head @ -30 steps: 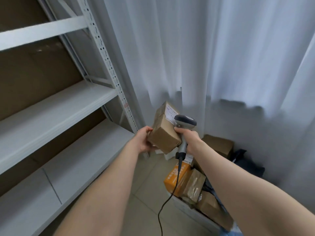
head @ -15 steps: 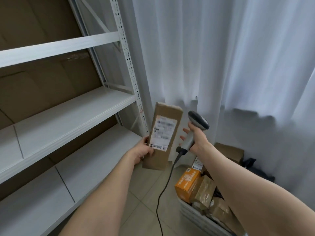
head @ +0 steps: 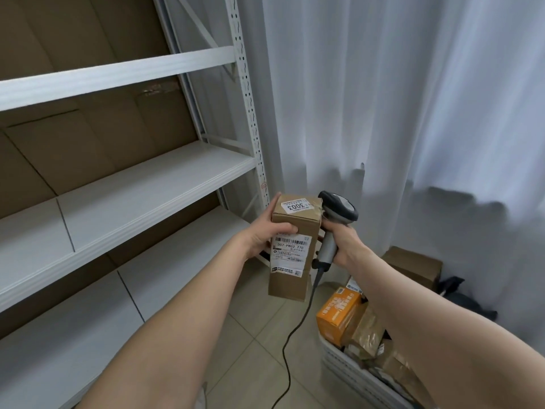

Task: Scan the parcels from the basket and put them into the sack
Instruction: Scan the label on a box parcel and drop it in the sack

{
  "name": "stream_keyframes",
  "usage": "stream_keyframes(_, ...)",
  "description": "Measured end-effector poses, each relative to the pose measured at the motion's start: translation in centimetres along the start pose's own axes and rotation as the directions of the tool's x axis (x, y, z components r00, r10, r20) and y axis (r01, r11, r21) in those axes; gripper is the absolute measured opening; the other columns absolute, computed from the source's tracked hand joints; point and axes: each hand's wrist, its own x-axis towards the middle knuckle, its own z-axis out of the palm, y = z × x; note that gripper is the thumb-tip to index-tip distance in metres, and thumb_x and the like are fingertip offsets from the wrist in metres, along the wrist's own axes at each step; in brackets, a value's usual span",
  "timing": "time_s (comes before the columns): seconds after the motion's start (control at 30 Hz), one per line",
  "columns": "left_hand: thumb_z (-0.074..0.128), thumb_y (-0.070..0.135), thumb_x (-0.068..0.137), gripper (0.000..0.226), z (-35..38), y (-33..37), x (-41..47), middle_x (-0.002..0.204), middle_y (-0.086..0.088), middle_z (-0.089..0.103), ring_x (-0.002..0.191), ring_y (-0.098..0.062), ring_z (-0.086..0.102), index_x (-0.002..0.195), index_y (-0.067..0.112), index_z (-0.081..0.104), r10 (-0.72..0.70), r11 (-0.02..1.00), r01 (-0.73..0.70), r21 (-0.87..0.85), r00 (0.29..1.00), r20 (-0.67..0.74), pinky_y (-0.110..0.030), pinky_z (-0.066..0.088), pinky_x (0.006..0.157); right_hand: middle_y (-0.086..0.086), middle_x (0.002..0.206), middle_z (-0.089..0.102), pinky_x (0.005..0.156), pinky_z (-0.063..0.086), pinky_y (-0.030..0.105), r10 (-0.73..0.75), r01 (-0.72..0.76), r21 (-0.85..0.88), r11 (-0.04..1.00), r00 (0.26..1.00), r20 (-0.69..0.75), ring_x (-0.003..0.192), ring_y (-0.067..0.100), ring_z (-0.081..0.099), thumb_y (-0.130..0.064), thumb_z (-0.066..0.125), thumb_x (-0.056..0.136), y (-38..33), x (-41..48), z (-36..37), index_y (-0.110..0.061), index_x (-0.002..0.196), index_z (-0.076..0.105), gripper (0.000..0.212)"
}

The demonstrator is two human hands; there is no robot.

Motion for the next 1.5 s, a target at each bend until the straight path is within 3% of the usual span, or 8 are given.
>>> stream_keyframes(0.13, 0.077, 0.0, 0.071, 0.101, -0.7, -0.4, 0.2, 0.14, -0.008, 0.045, 0.125, -0.027, 0.048, 0.148, 0.033, 0.02, 0.054, 0.994, -0.047, 0.102, 0.996, -0.066, -0.05, 0.044, 0.101, 0.016, 0.119, 0.067, 0.087, 0.053, 0.047, -0.013, 0.011, -0.077, 0.997, 0.999, -0.032, 0.111, 0.035, 0.062, -0.023, 0.066, 0.09, 0.0, 0.1, 0.1, -0.009, 0.119, 0.063, 0.031)
stream_keyframes(0.3, 0.075, -0.005, 0.07, 0.102, -0.7, -2.3, 0.8, 0.142, -0.005, 0.039, 0.127, -0.02, 0.042, 0.146, 0.03, 0.017, 0.119, 0.937, -0.065, 0.342, 0.983, -0.138, -0.03, 0.045, 0.092, 0.004, 0.087, 0.075, 0.048, 0.054, 0.032, 0.058, -0.056, -0.034, 0.998, 0.997, 0.054, 0.072, 0.022, 0.072, -0.022, 0.065, 0.091, 0.3, 0.2, 0.3, -0.018, 0.104, 0.061, 0.014)
stream_keyframes(0.6, 0.084, 0.013, 0.063, 0.098, -1.7, -4.4, 2.4, 0.139, -0.002, 0.037, 0.114, -0.017, 0.048, 0.142, 0.023, 0.027, 0.223, 0.762, -0.01, 0.648, 0.943, -0.248, -0.028, 0.05, 0.084, 0.011, 0.094, 0.068, 0.064, 0.051, 0.033, 0.01, 0.0, -0.284, 0.959, 0.999, 0.036, 0.077, 0.022, 0.064, -0.007, 0.066, 0.088, 0.4, 0.9, -0.1, -0.012, 0.101, 0.061, 0.015)
stream_keyframes(0.7, 0.084, 0.022, 0.064, 0.092, -2.5, -5.4, 2.3, 0.137, -0.001, 0.04, 0.099, -0.012, 0.049, 0.139, 0.023, 0.03, 0.251, 0.706, 0.075, 0.705, 0.904, -0.347, -0.028, 0.05, 0.073, 0.01, 0.077, 0.061, 0.059, 0.049, 0.027, -0.008, 0.058, -0.454, 0.889, 0.994, 0.111, 0.059, 0.015, 0.054, -0.003, 0.062, 0.088, 0.2, 0.8, -0.7, -0.009, 0.102, 0.06, 0.015)
stream_keyframes(0.83, 0.083, 0.029, 0.068, 0.093, -3.7, -6.6, 1.8, 0.144, 0.001, 0.036, 0.107, -0.019, 0.055, 0.142, 0.025, 0.025, 0.206, 0.645, 0.211, 0.735, 0.878, -0.433, -0.029, 0.05, 0.072, 0.004, 0.064, 0.058, 0.049, 0.046, 0.021, 0.038, 0.139, -0.675, 0.725, 0.97, 0.24, 0.05, 0.011, 0.049, -0.009, 0.063, 0.089, 0.6, 0.2, -1.1, -0.009, 0.094, 0.062, 0.005)
stream_keyframes(0.97, 0.082, 0.028, 0.07, 0.093, -4.6, -7.5, 1.5, 0.145, 0.0, 0.034, 0.106, -0.021, 0.056, 0.143, 0.026, 0.024, 0.179, 0.605, 0.264, 0.751, 0.874, -0.451, -0.036, 0.055, 0.076, 0.005, 0.061, 0.057, 0.048, 0.044, 0.02, 0.066, 0.187, -0.723, 0.665, 0.95, 0.306, 0.046, 0.01, 0.047, -0.008, 0.062, 0.089, 1.5, -0.6, -0.4, -0.007, 0.094, 0.064, 0.005)
stream_keyframes(1.13, 0.082, 0.028, 0.068, 0.095, -5.0, -8.0, 1.3, 0.144, -0.001, 0.035, 0.104, -0.022, 0.056, 0.142, 0.027, 0.023, 0.192, 0.584, 0.3, 0.754, 0.852, -0.488, -0.028, 0.049, 0.062, 0.007, 0.061, 0.058, 0.049, 0.045, 0.018, 0.05, 0.193, -0.774, 0.603, 0.959, 0.278, 0.045, 0.01, 0.047, -0.007, 0.06, 0.088, 2.6, -1.4, 0.6, 0.0, 0.09, 0.064, 0.008)
stream_keyframes(1.5, 0.081, 0.028, 0.07, 0.094, -6.0, -8.3, 0.1, 0.142, -0.003, 0.035, 0.105, -0.025, 0.057, 0.142, 0.025, 0.021, 0.203, 0.589, 0.311, 0.746, 0.837, -0.509, -0.038, 0.056, 0.074, 0.004, 0.058, 0.057, 0.049, 0.045, 0.021, 0.023, 0.173, -0.773, 0.611, 0.972, 0.236, 0.047, 0.012, 0.047, -0.008, 0.06, 0.088, 3.1, -2.7, 2.1, -0.005, 0.086, 0.064, 0.005)
